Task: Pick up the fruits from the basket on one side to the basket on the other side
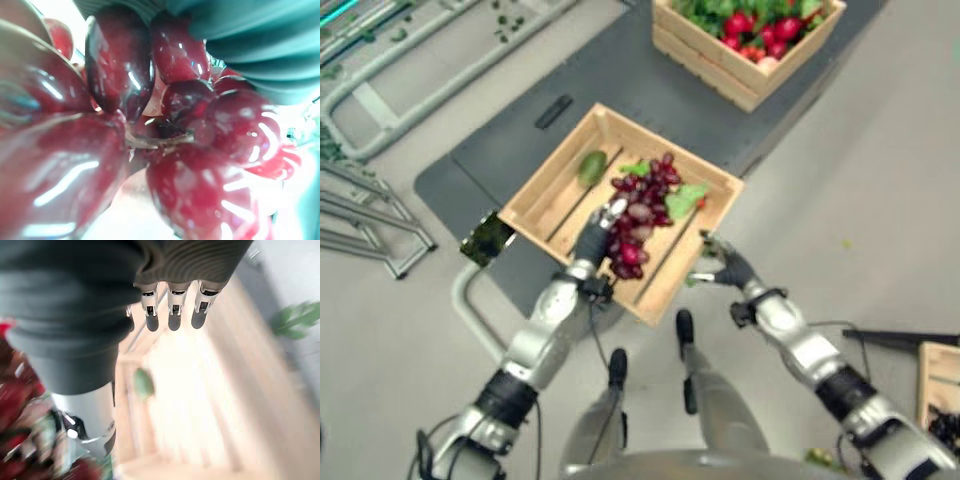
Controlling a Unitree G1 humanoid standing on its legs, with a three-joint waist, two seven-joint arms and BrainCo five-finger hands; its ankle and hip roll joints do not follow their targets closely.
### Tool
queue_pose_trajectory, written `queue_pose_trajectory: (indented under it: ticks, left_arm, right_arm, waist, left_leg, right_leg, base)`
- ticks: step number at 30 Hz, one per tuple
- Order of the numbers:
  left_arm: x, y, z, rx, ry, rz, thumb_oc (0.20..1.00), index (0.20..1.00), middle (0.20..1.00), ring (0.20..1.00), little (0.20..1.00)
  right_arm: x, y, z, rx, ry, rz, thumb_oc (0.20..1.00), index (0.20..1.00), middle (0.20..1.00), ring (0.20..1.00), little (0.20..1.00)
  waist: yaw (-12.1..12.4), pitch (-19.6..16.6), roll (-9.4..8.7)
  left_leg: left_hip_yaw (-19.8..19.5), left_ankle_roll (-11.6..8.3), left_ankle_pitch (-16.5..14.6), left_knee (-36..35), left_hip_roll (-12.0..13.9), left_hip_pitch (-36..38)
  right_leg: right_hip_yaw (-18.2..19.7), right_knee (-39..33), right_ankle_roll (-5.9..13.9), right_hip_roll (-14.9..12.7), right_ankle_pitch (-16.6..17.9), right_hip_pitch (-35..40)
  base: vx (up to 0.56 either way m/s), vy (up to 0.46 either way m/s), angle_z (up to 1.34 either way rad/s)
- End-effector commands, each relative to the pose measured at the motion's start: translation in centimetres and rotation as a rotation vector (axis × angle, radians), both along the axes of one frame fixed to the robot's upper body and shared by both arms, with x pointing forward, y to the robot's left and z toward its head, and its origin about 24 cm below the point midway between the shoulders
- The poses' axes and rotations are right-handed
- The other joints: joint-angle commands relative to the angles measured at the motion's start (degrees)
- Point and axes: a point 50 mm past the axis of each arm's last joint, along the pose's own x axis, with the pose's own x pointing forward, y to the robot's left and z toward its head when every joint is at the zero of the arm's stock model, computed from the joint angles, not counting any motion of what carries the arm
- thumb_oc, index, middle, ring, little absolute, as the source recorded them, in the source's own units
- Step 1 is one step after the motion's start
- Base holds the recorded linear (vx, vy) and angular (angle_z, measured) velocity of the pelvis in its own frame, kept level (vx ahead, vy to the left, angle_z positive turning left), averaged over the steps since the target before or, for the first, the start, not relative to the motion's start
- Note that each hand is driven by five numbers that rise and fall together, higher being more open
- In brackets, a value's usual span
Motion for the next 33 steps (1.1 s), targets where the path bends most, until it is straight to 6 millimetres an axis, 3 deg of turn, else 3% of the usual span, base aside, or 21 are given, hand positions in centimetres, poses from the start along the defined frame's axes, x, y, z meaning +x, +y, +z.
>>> queue_pose_trajectory:
  ticks: [1, 11, 17, 23, 26, 30, 33]
  left_arm:
    - [0.5, -1.8, 1.9, 0.023, -0.126, -0.079, 0.200, 0.200, 0.200, 0.200, 0.200]
    - [1.1, -4.0, 3.0, 0.006, -0.158, -0.123, 0.200, 0.200, 0.200, 0.200, 0.200]
    - [1.0, -5.4, 2.3, 0.003, -0.125, -0.169, 0.200, 0.200, 0.200, 0.200, 0.200]
    - [1.0, -6.7, 2.1, -0.008, -0.103, -0.192, 0.200, 0.200, 0.200, 0.200, 0.200]
    - [1.1, -7.4, 2.3, -0.003, -0.107, -0.204, 0.200, 0.200, 0.200, 0.200, 0.200]
    - [1.3, -6.6, 2.4, 0.026, -0.128, -0.171, 0.200, 0.200, 0.200, 0.200, 0.200]
    - [1.4, -4.7, 2.2, 0.047, -0.138, -0.111, 0.200, 0.200, 0.200, 0.200, 0.200]
  right_arm:
    - [0.5, 3.3, 2.9, 0.115, -0.127, 0.111, 1.000, 1.000, 1.000, 1.000, 1.000]
    - [0.9, 5.4, 3.4, 0.141, -0.131, 0.153, 1.000, 1.000, 1.000, 1.000, 1.000]
    - [1.0, 6.9, 3.3, 0.186, -0.095, 0.176, 1.000, 1.000, 1.000, 1.000, 1.000]
    - [0.9, 7.9, 2.8, 0.275, -0.034, 0.161, 1.000, 1.000, 1.000, 1.000, 1.000]
    - [0.7, 8.6, 1.5, 0.353, 0.057, 0.136, 1.000, 1.000, 1.000, 1.000, 1.000]
    - [0.0, 8.1, 0.7, 0.342, 0.080, 0.135, 1.000, 1.000, 1.000, 1.000, 1.000]
    - [-0.4, 6.0, 0.0, 0.284, 0.071, 0.099, 1.000, 1.000, 1.000, 1.000, 1.000]
  waist:
    - [1.80, -5.21, -1.29]
    - [2.42, -8.98, -1.91]
    - [2.79, -10.37, -2.44]
    - [2.94, -11.28, -2.96]
    - [2.91, -11.76, -3.25]
    - [2.80, -12.09, -3.62]
    - [2.68, -12.54, -3.84]
  left_leg:
    - [-1.49, 2.55, -0.41, -1.67, -3.59, -0.80]
    - [-2.54, 2.30, -1.14, -1.67, -3.14, 0.79]
    - [-2.81, 2.29, -1.48, -1.67, -3.02, 1.40]
    - [-3.11, 2.20, -1.55, -1.67, -2.88, 1.66]
    - [-3.12, 2.21, -1.63, -1.67, -2.80, 1.77]
    - [-3.03, 2.25, -1.87, -1.67, -2.76, 1.97]
    - [-2.87, 2.24, -2.14, -1.67, -2.60, 2.23]
  right_leg:
    - [-1.53, 0.16, 5.91, 1.34, -9.48, 5.66]
    - [-2.54, 0.16, 6.06, 1.21, -10.52, 7.65]
    - [-2.90, 0.16, 6.07, 1.20, -10.83, 8.49]
    - [-3.20, 0.16, 6.01, 1.20, -11.07, 9.13]
    - [-3.16, 0.16, 6.02, 1.26, -11.05, 9.24]
    - [-3.15, 0.16, 6.05, 1.39, -11.25, 9.47]
    - [-3.15, 0.16, 6.15, 1.34, -11.38, 9.73]
  base:
    - [0.06, -0.009, 0.01]
    - [0.04, -0.010, 0.08]
    - [0.04, -0.010, 0.07]
    - [0.01, -0.006, 0.01]
    - [0.00, 0.000, 0.00]
    - [0.00, 0.000, 0.00]
    - [0.03, -0.006, 0.01]
